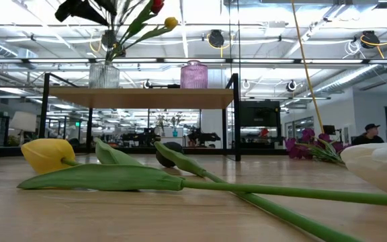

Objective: Pick and place flowers into a vace then onto a shelf
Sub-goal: Put the violet flowers into the violet vase on the shelf

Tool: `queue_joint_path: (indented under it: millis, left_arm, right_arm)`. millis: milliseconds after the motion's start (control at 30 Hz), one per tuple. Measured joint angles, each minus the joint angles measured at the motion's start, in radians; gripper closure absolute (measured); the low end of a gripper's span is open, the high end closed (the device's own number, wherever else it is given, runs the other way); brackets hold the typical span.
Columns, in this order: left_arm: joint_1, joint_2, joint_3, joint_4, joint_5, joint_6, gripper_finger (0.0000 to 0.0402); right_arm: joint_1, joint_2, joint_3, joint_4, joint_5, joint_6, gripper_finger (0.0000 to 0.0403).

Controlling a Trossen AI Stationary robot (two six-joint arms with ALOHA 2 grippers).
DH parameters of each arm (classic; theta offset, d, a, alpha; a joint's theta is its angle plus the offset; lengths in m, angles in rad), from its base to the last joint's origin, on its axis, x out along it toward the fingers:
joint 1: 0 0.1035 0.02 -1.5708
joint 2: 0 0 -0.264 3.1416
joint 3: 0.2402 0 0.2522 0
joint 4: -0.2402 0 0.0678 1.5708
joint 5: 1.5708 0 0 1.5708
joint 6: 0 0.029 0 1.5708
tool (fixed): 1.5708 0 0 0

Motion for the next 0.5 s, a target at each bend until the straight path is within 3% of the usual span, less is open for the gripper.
queue_joint_path:
  millis: [167,367,500]
  left_arm:
    - [-0.001,-0.010,0.000,-0.005,0.103,0.002,0.0215]
    - [0.000,-0.011,0.000,-0.081,-0.061,0.019,0.0215]
    - [0.000,-0.011,0.000,-0.093,-0.084,0.011,0.0215]
  right_arm:
    - [0.001,0.000,0.000,-0.157,0.000,0.010,0.0248]
    - [0.020,0.000,0.000,-0.368,0.002,0.037,0.0248]
    - [0.027,0.000,0.000,-0.375,0.004,0.037,0.0248]
